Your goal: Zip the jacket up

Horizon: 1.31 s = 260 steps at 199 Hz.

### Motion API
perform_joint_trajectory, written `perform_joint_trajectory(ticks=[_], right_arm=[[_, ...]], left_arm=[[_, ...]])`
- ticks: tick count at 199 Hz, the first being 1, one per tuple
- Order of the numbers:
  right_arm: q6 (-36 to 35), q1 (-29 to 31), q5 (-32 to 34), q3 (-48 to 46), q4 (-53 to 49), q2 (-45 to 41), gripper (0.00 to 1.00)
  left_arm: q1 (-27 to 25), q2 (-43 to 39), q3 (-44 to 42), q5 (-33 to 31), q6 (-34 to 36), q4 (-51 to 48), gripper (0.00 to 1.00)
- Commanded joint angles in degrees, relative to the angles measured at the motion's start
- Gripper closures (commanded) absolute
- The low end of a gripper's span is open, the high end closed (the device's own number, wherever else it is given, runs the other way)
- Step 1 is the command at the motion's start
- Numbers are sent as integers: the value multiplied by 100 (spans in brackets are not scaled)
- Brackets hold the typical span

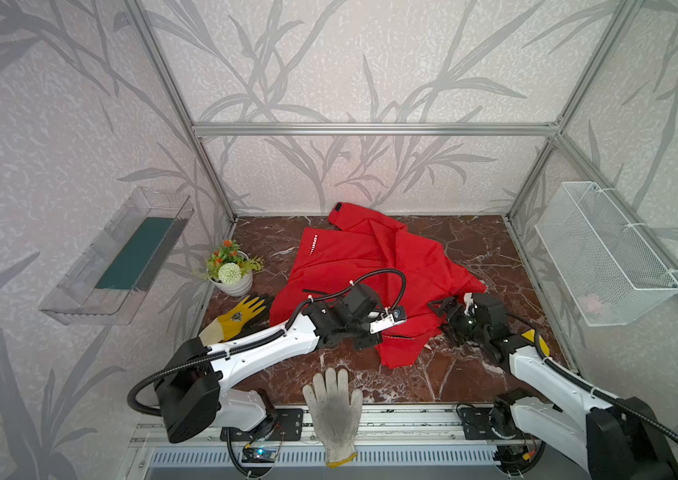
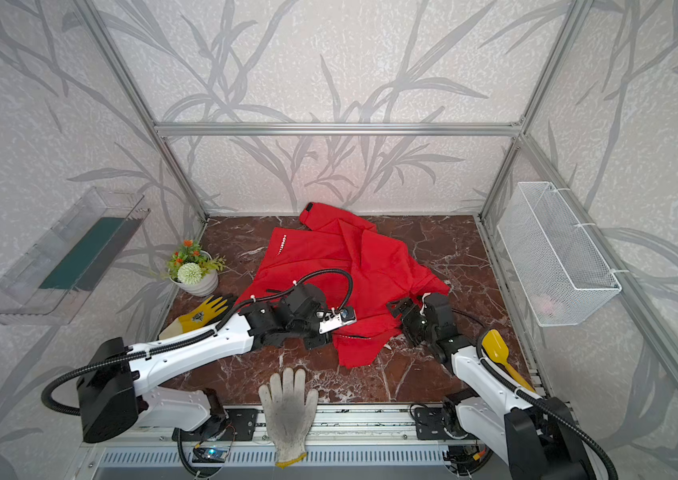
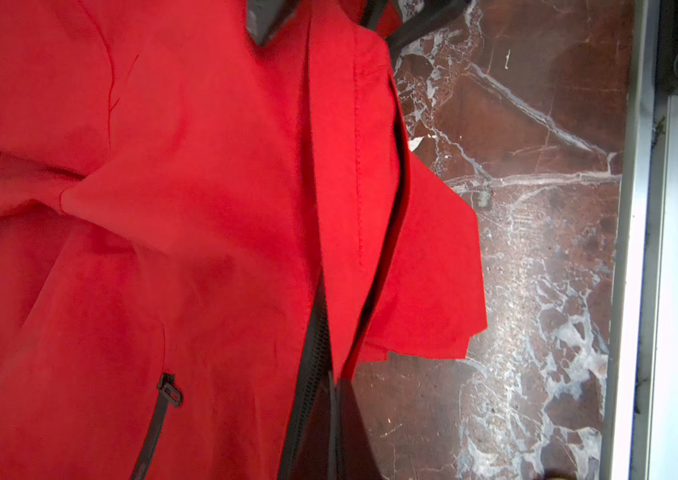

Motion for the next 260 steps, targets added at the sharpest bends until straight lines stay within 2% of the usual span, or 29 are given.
perform_joint_trajectory(ticks=[1,29,43,75,93,119,137,153,163,195,217,260], right_arm=[[79,-13,168,232,744,379,8],[-54,-13,200,538,232,550,8],[-134,-13,362,716,-611,413,8],[-478,-13,757,1049,-2560,-168,9],[-583,-26,913,906,-2891,-532,9],[-662,-56,726,971,-3466,-770,11],[-607,-57,480,957,-3451,-797,18],[-423,-57,286,930,-3368,-734,34],[-400,-56,138,961,-3354,-662,39],[-378,-47,-93,998,-3150,-409,42],[-402,-53,-64,1122,-3116,-272,49],[-381,-49,-204,1337,-3330,-2,49]], left_arm=[[-52,-196,-179,256,211,377,100],[-154,114,-213,366,267,137,100],[-247,296,-258,342,329,187,100],[-602,753,-192,-139,465,167,100],[-731,824,-108,-188,343,168,100],[-871,660,-186,-222,128,337,100],[-935,559,-258,-313,114,395,100],[-967,533,-283,-404,156,342,100],[-976,533,-299,-453,174,304,100],[-976,536,-306,-561,273,229,100],[-989,566,-292,-695,383,146,100],[-1024,565,-323,-907,482,220,100]])
